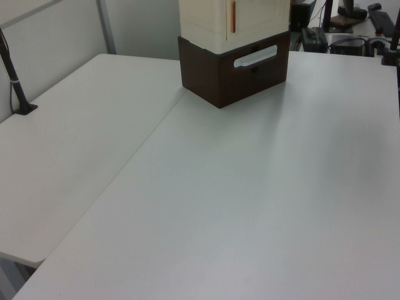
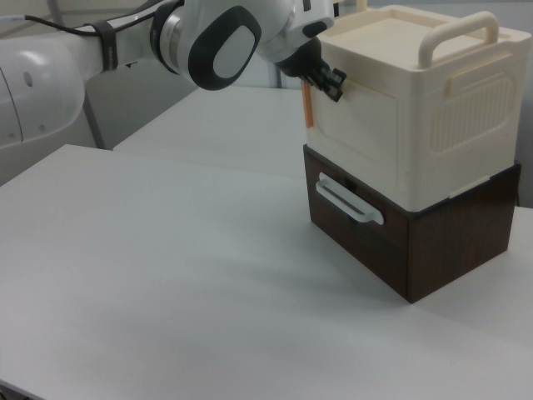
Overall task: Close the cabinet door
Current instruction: 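Push the cream door with the gripper until it swings shut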
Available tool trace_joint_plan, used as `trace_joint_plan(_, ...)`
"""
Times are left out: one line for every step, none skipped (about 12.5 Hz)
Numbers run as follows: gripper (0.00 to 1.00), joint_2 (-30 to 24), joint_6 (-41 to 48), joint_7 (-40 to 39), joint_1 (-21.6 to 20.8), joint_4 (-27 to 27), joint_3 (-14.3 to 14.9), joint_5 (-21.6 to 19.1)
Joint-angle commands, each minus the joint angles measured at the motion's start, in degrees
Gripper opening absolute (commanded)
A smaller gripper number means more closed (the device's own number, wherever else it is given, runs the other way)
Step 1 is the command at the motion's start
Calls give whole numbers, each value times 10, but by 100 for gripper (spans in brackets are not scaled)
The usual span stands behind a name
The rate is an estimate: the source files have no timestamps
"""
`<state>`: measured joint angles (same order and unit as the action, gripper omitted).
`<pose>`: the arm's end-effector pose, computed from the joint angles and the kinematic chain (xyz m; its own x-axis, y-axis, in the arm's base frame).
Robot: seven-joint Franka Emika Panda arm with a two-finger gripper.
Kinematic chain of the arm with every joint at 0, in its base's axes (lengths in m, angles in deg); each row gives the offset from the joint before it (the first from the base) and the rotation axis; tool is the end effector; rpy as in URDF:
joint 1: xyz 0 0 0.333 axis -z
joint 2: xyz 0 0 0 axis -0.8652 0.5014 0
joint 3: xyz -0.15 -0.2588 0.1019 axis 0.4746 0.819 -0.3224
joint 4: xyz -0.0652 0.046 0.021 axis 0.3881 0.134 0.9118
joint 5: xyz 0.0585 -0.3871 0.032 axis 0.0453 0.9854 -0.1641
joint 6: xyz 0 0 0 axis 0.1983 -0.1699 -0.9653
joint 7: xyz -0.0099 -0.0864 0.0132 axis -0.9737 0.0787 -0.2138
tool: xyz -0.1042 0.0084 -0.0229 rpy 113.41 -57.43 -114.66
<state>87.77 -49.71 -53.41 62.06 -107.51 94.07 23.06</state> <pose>0.6564 -0.2186 0.6387 0.6939 -0.3017 0.6538 -0.3419 -0.9372 -0.0697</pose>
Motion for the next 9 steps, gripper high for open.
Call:
trace_joint_plan(0, -2, -15, 1, 0, -9, -2, -4)
trace_joint_plan(0, -2, -16, 1, 0, -8, -2, -4)
trace_joint_plan(0, -2, -16, 1, 1, -6, -2, -4)
trace_joint_plan(0, -2, -16, 0, 3, -5, -2, -5)
trace_joint_plan(0, -2, -17, -1, 4, -4, -2, -5)
trace_joint_plan(0, -2, -22, -2, 4, -4, -2, -6)
trace_joint_plan(0, -2, -65, -5, 4, -6, -2, -9)
trace_joint_plan(0, -2, -97, -3, 3, -9, -3, -8)
trace_joint_plan(0, -2, -99, -4, 2, -9, -3, -7)
